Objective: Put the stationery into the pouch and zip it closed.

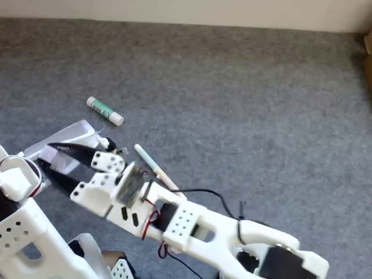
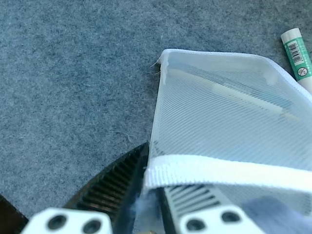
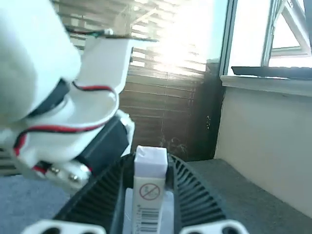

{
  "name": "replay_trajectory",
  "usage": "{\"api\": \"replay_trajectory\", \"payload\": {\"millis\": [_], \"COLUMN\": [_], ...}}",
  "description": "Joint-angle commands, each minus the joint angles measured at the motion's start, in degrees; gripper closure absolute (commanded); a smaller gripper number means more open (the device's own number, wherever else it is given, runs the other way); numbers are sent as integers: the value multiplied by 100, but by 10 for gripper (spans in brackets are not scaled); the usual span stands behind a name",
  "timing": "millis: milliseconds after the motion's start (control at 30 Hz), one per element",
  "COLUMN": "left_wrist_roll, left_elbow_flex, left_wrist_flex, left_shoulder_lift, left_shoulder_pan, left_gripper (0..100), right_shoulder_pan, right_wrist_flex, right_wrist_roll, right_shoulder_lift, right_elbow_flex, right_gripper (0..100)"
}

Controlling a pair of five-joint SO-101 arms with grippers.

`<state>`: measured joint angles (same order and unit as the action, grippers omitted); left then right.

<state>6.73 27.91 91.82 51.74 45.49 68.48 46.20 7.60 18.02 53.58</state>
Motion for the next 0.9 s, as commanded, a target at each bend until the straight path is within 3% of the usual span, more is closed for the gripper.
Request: {"api": "replay_trajectory", "payload": {"millis": [0,867], "left_wrist_roll": [62,62], "left_elbow_flex": [22,31], "left_wrist_flex": [-114,-114], "left_shoulder_lift": [-66,-66], "left_shoulder_pan": [-84,-84], "left_gripper": [993,993], "right_shoulder_pan": [163,4], "right_wrist_flex": [646,892], "right_wrist_roll": [703,897], "right_shoulder_lift": [-356,-831], "right_elbow_flex": [-365,-356], "right_gripper": [994,991]}}
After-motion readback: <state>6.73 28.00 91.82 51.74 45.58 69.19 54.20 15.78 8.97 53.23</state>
